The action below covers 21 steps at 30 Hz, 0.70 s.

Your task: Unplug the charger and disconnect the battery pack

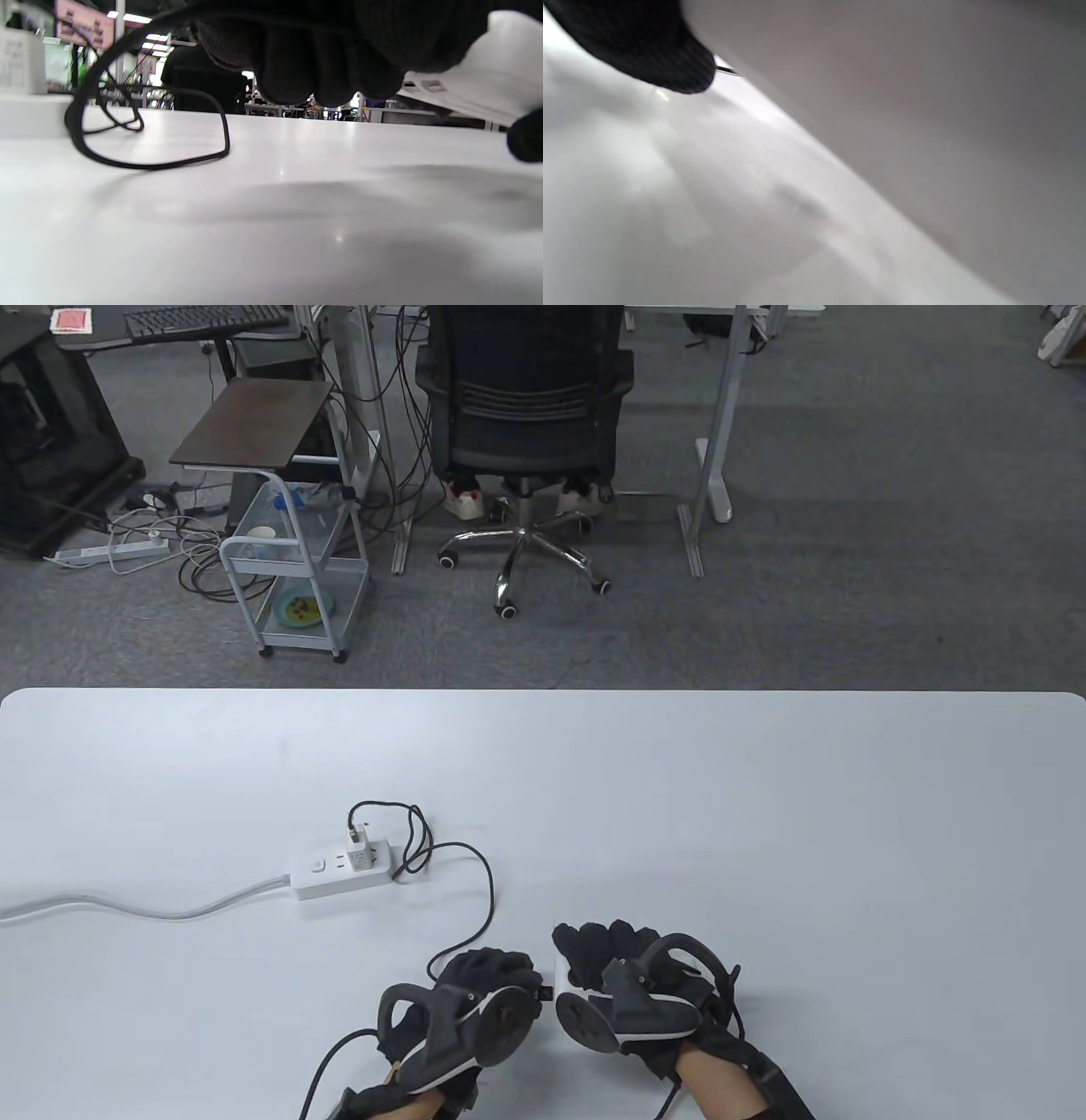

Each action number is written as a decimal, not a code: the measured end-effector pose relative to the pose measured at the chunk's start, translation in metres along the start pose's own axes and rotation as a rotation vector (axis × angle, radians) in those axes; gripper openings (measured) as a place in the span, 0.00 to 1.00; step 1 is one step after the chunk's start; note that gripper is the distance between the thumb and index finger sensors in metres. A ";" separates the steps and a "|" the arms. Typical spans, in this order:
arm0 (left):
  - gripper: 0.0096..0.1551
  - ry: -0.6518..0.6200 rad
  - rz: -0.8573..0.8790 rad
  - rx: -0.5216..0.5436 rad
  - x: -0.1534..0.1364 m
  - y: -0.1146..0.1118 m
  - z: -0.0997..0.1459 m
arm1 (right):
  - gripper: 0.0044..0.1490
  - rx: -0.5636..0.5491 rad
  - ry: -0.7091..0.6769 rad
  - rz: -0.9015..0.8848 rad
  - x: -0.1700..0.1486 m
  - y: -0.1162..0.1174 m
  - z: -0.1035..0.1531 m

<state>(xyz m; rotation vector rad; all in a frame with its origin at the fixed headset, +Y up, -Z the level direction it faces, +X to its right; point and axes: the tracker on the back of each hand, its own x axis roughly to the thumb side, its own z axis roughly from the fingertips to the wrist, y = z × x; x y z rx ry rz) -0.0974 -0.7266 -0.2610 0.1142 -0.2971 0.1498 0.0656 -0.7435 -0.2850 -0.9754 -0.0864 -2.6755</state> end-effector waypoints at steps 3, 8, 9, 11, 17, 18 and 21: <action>0.22 0.011 -0.081 0.029 0.001 0.001 -0.001 | 0.74 -0.001 0.008 0.045 0.001 -0.004 -0.001; 0.22 -0.020 -0.041 0.011 0.002 0.002 0.001 | 0.74 0.008 -0.002 0.001 -0.003 0.000 0.000; 0.22 -0.003 -0.062 0.020 0.002 0.002 -0.001 | 0.74 0.019 0.007 -0.014 -0.003 -0.001 0.000; 0.22 0.004 -0.093 0.021 0.002 0.001 -0.001 | 0.74 0.014 0.000 0.026 0.000 -0.003 0.000; 0.22 -0.011 0.008 -0.039 -0.006 0.000 -0.004 | 0.74 0.023 0.005 0.016 0.000 -0.005 0.000; 0.22 -0.007 -0.036 -0.026 -0.005 0.001 -0.003 | 0.74 0.014 0.005 0.033 0.001 -0.006 0.000; 0.22 -0.056 -0.041 -0.041 -0.003 0.000 -0.002 | 0.74 0.017 -0.011 0.049 -0.001 -0.004 0.000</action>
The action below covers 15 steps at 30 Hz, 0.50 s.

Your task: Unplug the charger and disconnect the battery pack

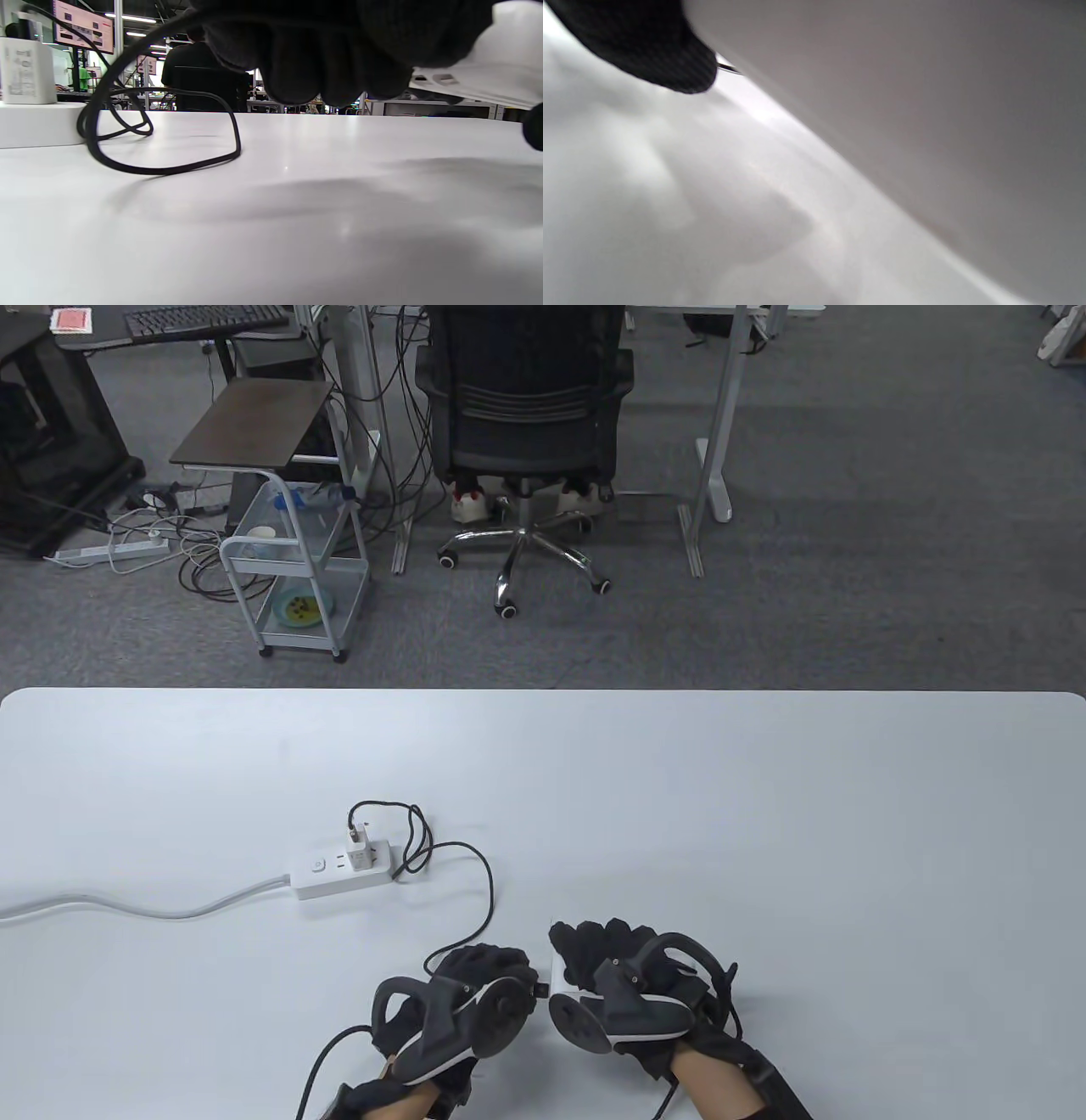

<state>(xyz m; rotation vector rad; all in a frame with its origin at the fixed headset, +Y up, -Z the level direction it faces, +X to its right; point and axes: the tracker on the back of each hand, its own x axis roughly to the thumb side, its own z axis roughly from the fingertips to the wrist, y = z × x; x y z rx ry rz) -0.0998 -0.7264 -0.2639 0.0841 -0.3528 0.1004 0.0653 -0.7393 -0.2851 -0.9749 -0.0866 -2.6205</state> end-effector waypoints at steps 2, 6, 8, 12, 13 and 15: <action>0.22 -0.002 0.124 -0.050 -0.007 -0.004 -0.002 | 0.75 -0.003 -0.006 -0.021 0.001 0.000 0.002; 0.22 0.028 0.005 -0.003 -0.007 -0.002 -0.001 | 0.74 0.005 0.009 0.036 0.007 -0.007 -0.002; 0.22 0.003 0.028 -0.035 -0.006 -0.002 0.000 | 0.74 0.017 0.010 0.029 0.006 -0.005 -0.002; 0.22 0.046 -0.006 0.002 -0.007 -0.002 -0.003 | 0.73 0.041 0.039 -0.041 0.006 -0.005 -0.002; 0.22 0.043 -0.028 0.005 -0.005 -0.002 -0.002 | 0.73 0.040 0.038 -0.022 0.007 -0.005 -0.002; 0.22 0.012 -0.059 0.001 -0.001 -0.003 -0.001 | 0.74 0.043 0.033 0.000 0.006 -0.004 -0.003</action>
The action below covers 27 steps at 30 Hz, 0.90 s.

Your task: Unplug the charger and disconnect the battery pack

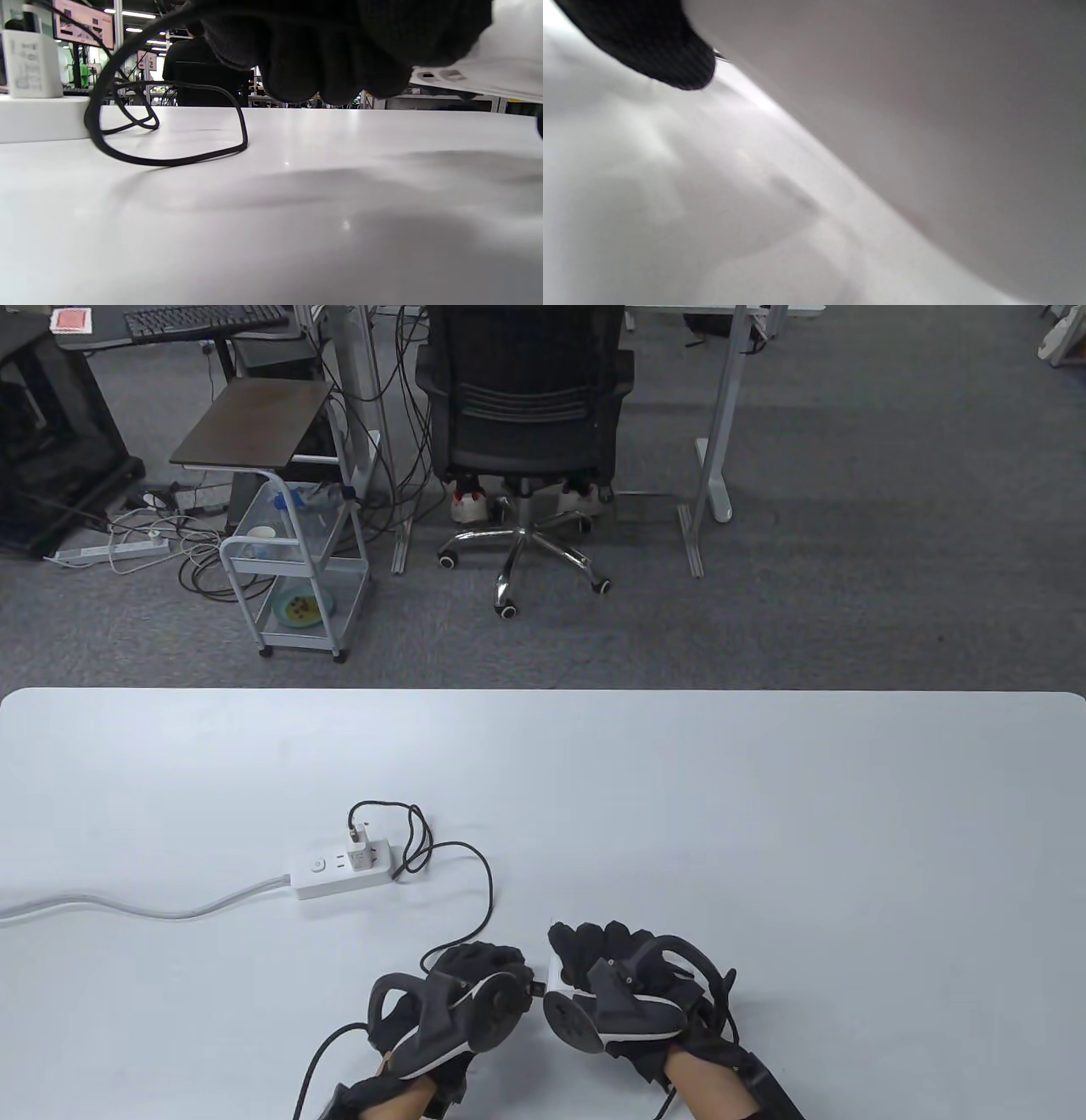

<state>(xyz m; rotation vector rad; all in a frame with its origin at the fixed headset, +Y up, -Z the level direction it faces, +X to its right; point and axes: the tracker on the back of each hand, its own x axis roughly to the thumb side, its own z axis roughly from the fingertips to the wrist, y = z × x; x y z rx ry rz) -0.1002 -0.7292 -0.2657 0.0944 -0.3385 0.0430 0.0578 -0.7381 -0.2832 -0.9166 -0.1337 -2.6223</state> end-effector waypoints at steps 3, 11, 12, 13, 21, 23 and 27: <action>0.22 0.005 0.023 0.003 -0.002 0.001 0.000 | 0.74 -0.001 0.003 -0.047 0.000 -0.001 0.001; 0.22 -0.009 0.169 -0.069 -0.014 -0.001 -0.004 | 0.74 0.002 -0.011 -0.071 -0.002 -0.001 0.002; 0.22 0.005 0.114 -0.050 -0.011 0.001 -0.003 | 0.74 0.006 -0.008 -0.082 -0.001 -0.002 0.002; 0.21 0.014 0.061 -0.029 -0.010 0.003 -0.002 | 0.74 0.001 -0.007 -0.091 0.000 -0.002 0.001; 0.21 -0.005 -0.018 -0.040 0.000 0.003 -0.003 | 0.74 0.042 -0.005 -0.087 -0.002 0.001 -0.001; 0.21 0.016 -0.026 -0.006 -0.001 0.004 -0.003 | 0.74 0.039 -0.003 -0.103 -0.002 -0.003 0.000; 0.21 -0.058 0.043 -0.079 -0.005 0.002 -0.003 | 0.75 0.036 -0.020 -0.059 -0.002 -0.001 0.001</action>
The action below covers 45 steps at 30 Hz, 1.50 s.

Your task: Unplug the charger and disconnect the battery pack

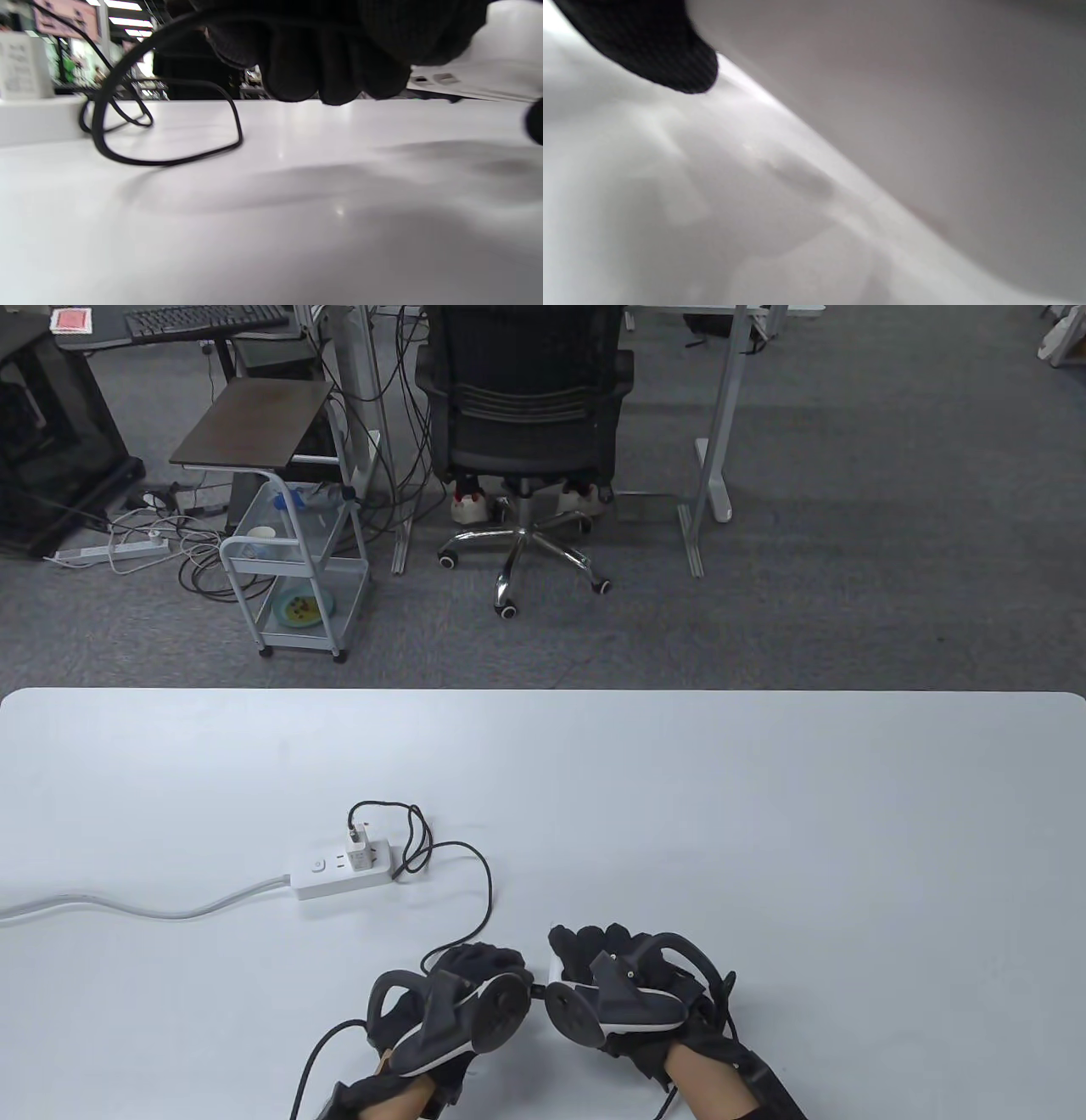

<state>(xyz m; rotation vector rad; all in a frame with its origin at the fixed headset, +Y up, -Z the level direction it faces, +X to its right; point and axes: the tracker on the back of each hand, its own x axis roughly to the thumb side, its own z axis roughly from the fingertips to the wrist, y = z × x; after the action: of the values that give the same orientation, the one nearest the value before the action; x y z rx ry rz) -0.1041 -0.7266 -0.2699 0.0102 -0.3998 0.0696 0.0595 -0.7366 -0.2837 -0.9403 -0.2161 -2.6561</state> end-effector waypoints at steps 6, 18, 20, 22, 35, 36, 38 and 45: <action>0.21 0.029 -0.056 0.018 -0.002 0.000 0.001 | 0.74 0.013 0.003 0.010 0.006 -0.002 -0.004; 0.21 0.035 -0.062 0.029 0.002 0.004 -0.001 | 0.74 0.011 0.010 -0.048 0.001 0.000 -0.001; 0.21 0.062 -0.100 0.053 0.004 0.006 -0.001 | 0.74 -0.002 0.020 -0.044 0.001 -0.002 -0.002; 0.20 0.053 -0.085 0.024 0.004 0.004 -0.002 | 0.74 -0.004 0.019 -0.011 0.000 -0.002 -0.003; 0.20 0.141 -0.257 0.003 -0.015 0.004 0.003 | 0.75 0.013 0.042 0.016 -0.009 0.004 0.004; 0.20 0.105 -0.155 -0.032 -0.021 0.005 0.004 | 0.75 0.011 0.050 0.013 -0.012 0.005 0.005; 0.20 0.111 0.037 -0.037 -0.023 0.009 0.006 | 0.75 0.017 0.074 0.011 -0.018 0.004 0.006; 0.20 0.099 -0.063 -0.007 -0.006 0.009 0.005 | 0.75 0.010 0.077 0.022 -0.022 0.003 0.004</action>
<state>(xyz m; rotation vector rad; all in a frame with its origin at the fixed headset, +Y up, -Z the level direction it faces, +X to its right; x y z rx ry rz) -0.1119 -0.7184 -0.2676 0.0125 -0.3002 0.0061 0.0796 -0.7334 -0.2945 -0.8306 -0.2006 -2.6624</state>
